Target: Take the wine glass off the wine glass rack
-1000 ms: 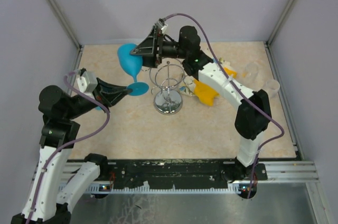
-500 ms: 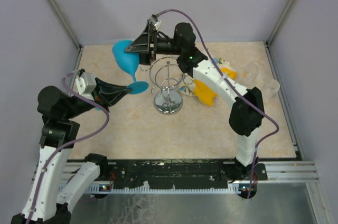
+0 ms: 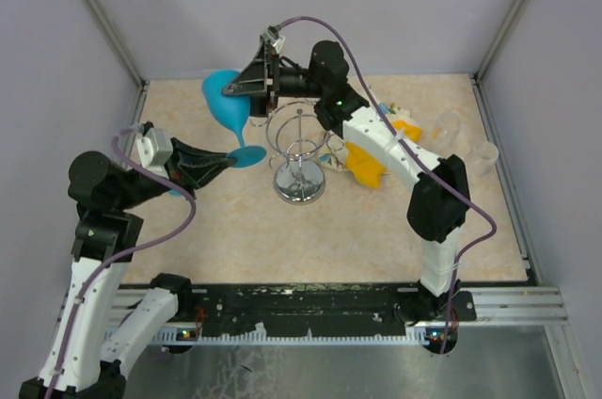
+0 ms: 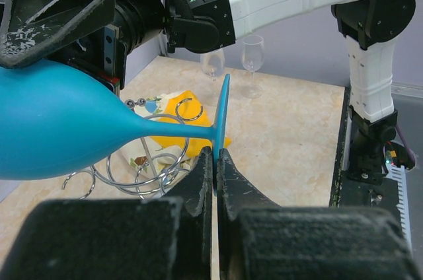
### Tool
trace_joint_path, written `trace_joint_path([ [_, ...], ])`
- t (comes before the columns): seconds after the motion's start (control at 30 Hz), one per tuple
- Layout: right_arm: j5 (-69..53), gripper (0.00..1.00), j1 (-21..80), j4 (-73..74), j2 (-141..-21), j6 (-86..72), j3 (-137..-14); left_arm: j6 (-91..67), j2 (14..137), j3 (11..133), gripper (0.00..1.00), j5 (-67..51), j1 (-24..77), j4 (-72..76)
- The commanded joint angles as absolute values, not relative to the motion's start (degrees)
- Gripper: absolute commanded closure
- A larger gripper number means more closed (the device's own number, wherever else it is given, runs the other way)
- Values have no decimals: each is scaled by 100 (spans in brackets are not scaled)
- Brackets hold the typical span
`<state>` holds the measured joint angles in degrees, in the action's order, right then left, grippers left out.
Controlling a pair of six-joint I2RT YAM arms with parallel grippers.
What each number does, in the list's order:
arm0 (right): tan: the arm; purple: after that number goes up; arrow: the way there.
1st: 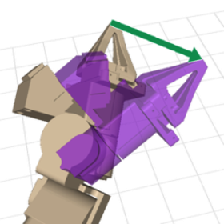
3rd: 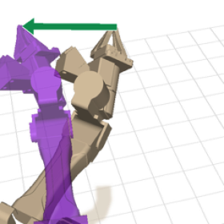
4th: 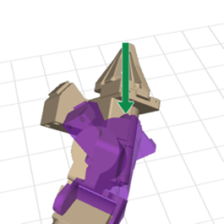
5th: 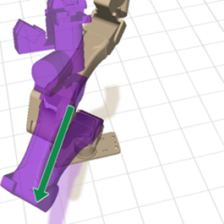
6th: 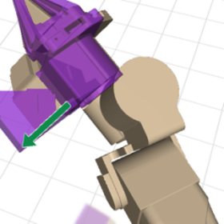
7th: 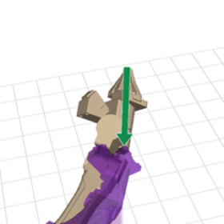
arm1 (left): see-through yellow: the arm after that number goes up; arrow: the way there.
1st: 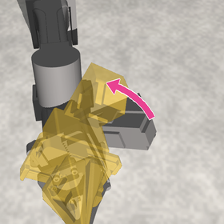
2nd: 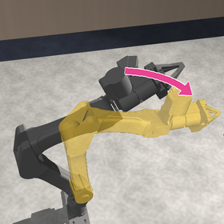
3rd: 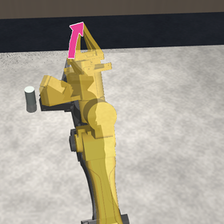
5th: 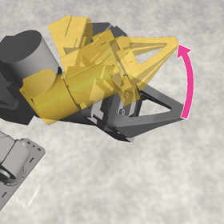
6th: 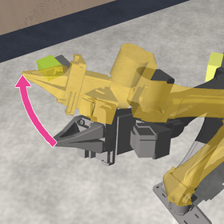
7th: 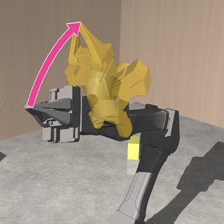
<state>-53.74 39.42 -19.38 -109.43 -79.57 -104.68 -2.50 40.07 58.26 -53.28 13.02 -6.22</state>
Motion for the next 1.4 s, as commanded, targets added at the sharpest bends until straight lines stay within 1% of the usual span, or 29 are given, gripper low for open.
trace_joint_path([
  [0.0, -5684, 1, 4118, -2549, -10998, -8154, -10770, -273, 4124, 5880, 100, -5453, 1325, -688],
  [0.07, -5692, 2, 4122, -2582, -11026, -8172, -10774, -272, 4144, 5884, 100, -5471, 1327, -694],
  [0.2, -5741, 17, 4122, -2742, -11080, -8271, -10772, -294, 4174, 5905, 100, -5475, 1327, -703],
  [0.33, -5785, 28, 4121, -2918, -11110, -8361, -10749, -299, 4188, 5923, 100, -5423, 1332, -738],
  [0.4, -5798, 29, 4118, -2938, -11114, -8354, -10760, -311, 4161, 5945, 99, -5332, 1336, -764],
  [0.43, -5800, 29, 4105, -2945, -11106, -8330, -10759, -308, 4135, 5956, 94, -5288, 1336, -793],
  [0.47, -5801, 30, 4092, -2883, -11089, -8269, -10770, -311, 4117, 5971, 87, -5257, 1336, -814],
  [0.5, -5784, 30, 4069, -2740, -11054, -8158, -10800, -316, 4083, 5982, 76, -5219, 1336, -844],
  [0.57, -5738, 30, 3994, -2234, -10952, -7666, -10876, -321, 4011, 5995, 49, -5150, 1335, -879],
  [0.63, -5591, 30, 3883, -1514, -10769, -6987, -10942, -316, 3919, 5994, 38, -5035, 1336, -908],
  [0.67, -5490, 30, 3832, -1086, -10668, -6595, -10992, -316, 3874, 5994, 35, -4956, 1336, -920],
  [0.8, -4917, 30, 3656, 362, -10218, -5153, -11146, -336, 3782, 6018, 32, -4516, 1352, -975],
  [0.97, -4043, 30, 3604, 1491, -9651, -3969, -11139, -410, 3672, 6060, 32, -4047, 1354, -937],
  [1.17, -2934, 27, 3673, 1820, -8575, -2997, -10115, -423, 3468, 6023, 31, -3438, 1354, -918],
  [1.27, -2083, 27, 4117, 1893, -7942, -2400, -9488, -526, 3441, 5970, 30, -2773, 1362, -903],
  [1.37, -885, 26, 4712, 1687, -7338, -1846, -8645, -703, 3516, 6012, 28, -1949, 1362, -998],
])
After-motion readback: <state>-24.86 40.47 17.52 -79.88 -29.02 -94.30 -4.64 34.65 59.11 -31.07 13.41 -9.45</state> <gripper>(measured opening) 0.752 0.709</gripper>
